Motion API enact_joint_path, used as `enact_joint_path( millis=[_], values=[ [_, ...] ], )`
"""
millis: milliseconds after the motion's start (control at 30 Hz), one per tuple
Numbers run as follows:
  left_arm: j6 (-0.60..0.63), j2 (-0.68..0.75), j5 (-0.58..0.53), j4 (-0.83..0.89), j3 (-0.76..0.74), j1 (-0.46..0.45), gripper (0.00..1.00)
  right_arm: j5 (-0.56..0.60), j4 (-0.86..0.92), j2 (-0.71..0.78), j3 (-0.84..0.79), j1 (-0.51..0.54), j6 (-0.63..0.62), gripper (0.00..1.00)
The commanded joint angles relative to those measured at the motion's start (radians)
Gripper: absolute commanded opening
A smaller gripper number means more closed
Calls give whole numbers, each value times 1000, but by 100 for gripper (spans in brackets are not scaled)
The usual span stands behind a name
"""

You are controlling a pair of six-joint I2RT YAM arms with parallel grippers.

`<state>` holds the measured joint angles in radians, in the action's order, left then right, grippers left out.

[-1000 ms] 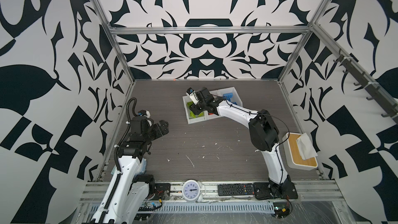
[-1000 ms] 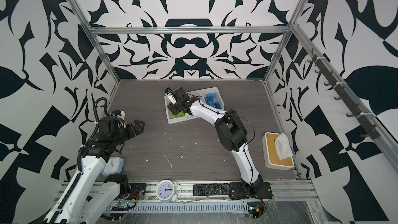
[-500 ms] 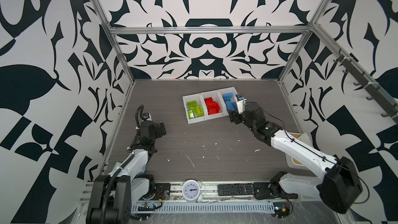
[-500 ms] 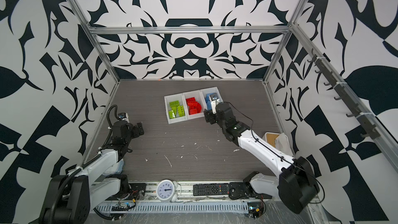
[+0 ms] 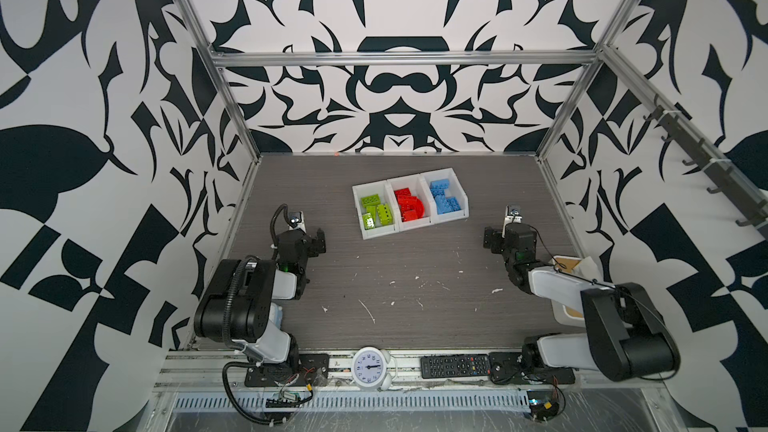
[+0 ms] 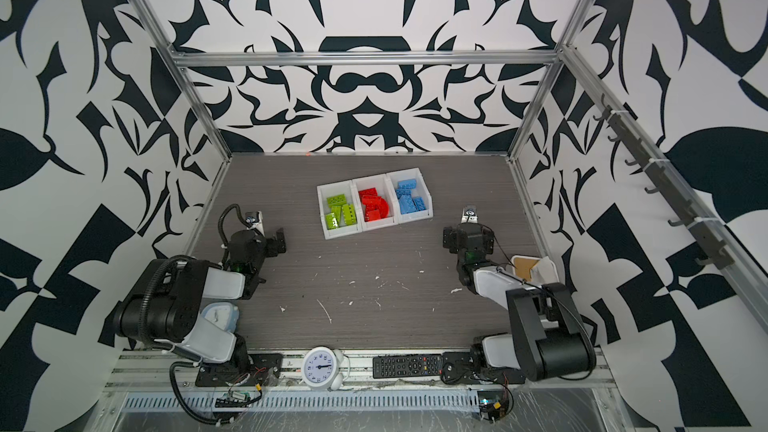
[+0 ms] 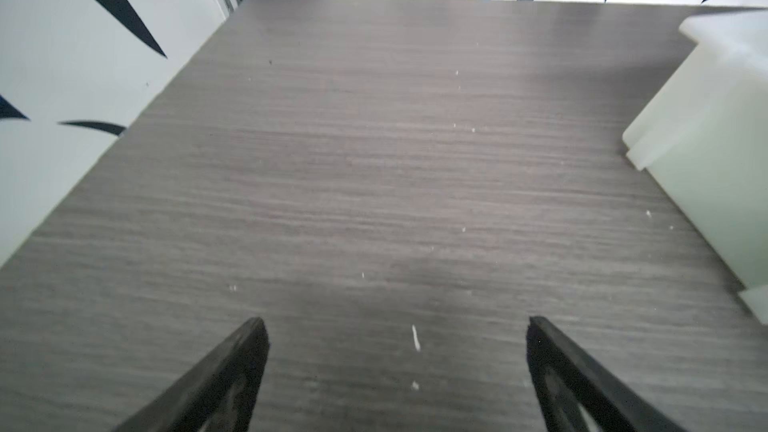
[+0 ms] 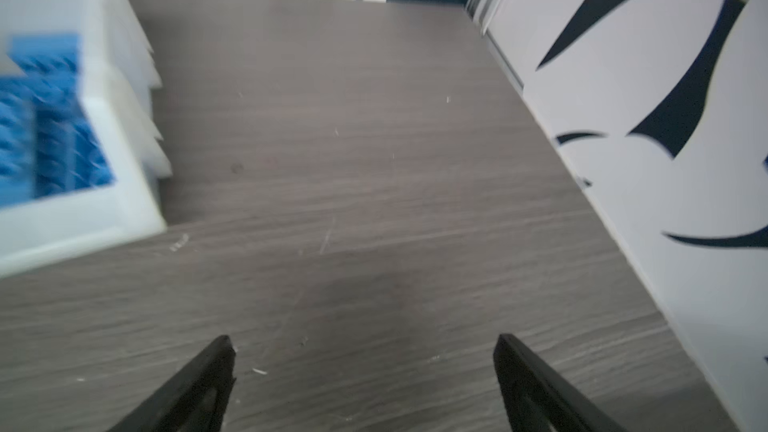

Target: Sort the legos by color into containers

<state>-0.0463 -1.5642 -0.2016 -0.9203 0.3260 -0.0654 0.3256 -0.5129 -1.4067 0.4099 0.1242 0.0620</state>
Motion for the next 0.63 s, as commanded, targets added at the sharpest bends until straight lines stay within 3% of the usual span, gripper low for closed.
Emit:
enact_joint_path(
  millis=[0, 67, 100, 200, 600],
  values=[
    [14, 14, 18, 14, 40, 1, 99, -47, -355, -47, -74, -2, -62, 100],
    [17, 1, 11, -41, 27, 2, 100, -69, -631, -161, -155, -3, -75, 100],
    [22, -5, 10, -57, 23, 0, 99, -79, -670, -189, -157, -2, -89, 100],
    [19, 6, 17, -22, 32, 0, 99, -25, -400, -141, -60, -4, -44, 100],
    [19, 0, 15, -35, 31, 1, 99, -4, -427, -150, -65, -4, -50, 100]
  ],
)
